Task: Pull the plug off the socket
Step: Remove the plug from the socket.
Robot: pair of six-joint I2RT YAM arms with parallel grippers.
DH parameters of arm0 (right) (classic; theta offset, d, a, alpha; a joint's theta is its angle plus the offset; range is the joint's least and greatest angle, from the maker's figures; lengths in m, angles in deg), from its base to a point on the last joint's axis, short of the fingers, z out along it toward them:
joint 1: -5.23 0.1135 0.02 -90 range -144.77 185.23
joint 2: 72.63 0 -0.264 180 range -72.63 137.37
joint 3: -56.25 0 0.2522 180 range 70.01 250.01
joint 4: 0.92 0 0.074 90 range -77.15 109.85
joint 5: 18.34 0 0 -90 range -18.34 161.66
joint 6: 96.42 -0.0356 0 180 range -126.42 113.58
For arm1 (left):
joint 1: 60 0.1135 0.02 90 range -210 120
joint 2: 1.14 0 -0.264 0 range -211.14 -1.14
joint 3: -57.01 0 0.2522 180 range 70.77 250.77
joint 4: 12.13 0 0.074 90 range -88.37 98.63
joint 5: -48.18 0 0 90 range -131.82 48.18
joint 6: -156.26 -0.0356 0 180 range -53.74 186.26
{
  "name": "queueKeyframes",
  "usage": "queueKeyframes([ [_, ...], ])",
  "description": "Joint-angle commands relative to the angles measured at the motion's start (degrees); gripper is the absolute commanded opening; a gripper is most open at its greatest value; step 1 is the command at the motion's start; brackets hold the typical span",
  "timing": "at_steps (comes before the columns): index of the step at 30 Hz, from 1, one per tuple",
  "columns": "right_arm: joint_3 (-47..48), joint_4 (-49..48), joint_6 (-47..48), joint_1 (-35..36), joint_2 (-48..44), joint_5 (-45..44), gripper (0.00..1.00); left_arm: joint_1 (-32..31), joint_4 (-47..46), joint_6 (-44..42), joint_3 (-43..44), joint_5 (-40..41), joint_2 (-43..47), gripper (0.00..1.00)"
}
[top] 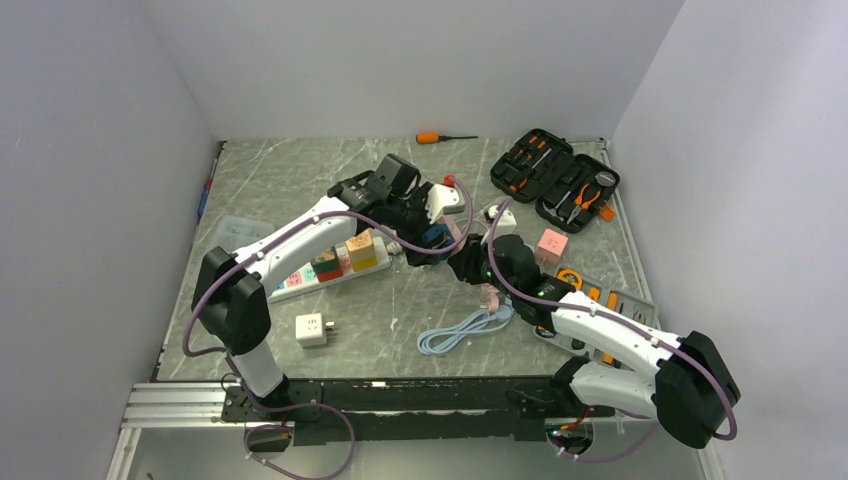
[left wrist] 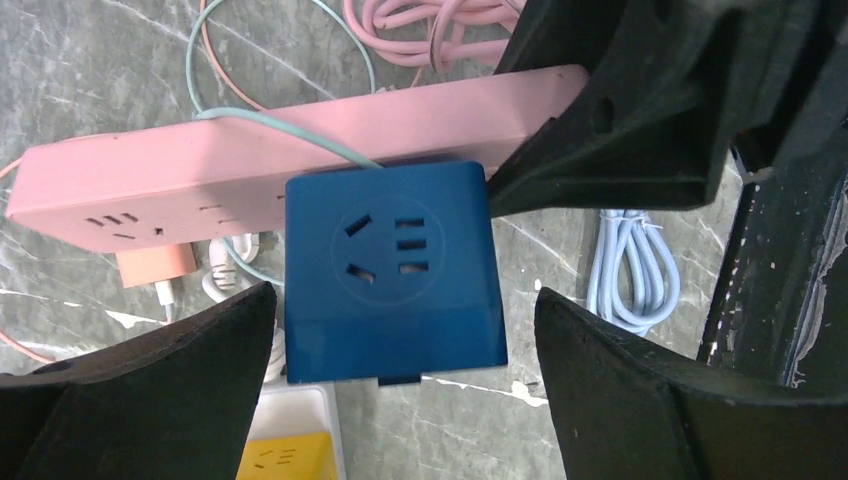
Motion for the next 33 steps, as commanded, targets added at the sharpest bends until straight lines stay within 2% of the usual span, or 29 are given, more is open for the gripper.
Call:
queueKeyframes([
  [1, 4.57, -5.53, 2.33, 1.99, -2.65, -5.24, 0.00, -1.00, -2.32, 1.80, -0.30, 1.00, -0.93, 0.99],
  [14, 5.33, -6.59, 2.87, 5.39, -1.54, -7.58, 0.00, -1.27, -3.88, 1.05, -0.45, 0.68, -3.48, 0.99],
  [17, 4.83, -6.25, 3.05, 5.41, -1.39, -8.40, 0.00, -1.26, -3.42, -0.15, -0.09, 2.09, -3.94, 0.83],
  [19, 4.07, -6.30, 2.95, 5.40, -1.45, -8.84, 0.00, -1.45, -1.35, -1.28, 0.84, 4.01, -4.52, 0.62],
  [23, 3.08, -5.90, 3.14, 5.42, -1.17, -10.11, 0.00, -1.71, 0.41, -3.35, 1.81, 8.17, -4.71, 0.30],
  [26, 2.19, -5.54, 3.18, 5.13, -0.41, -11.93, 0.00, -1.79, 1.39, -3.91, 2.97, 10.85, -4.11, 0.00],
  [33, 0.46, -5.24, 2.55, 4.32, 1.68, -17.70, 0.00, -1.79, 5.75, -4.62, 3.81, 14.23, -2.06, 0.00],
])
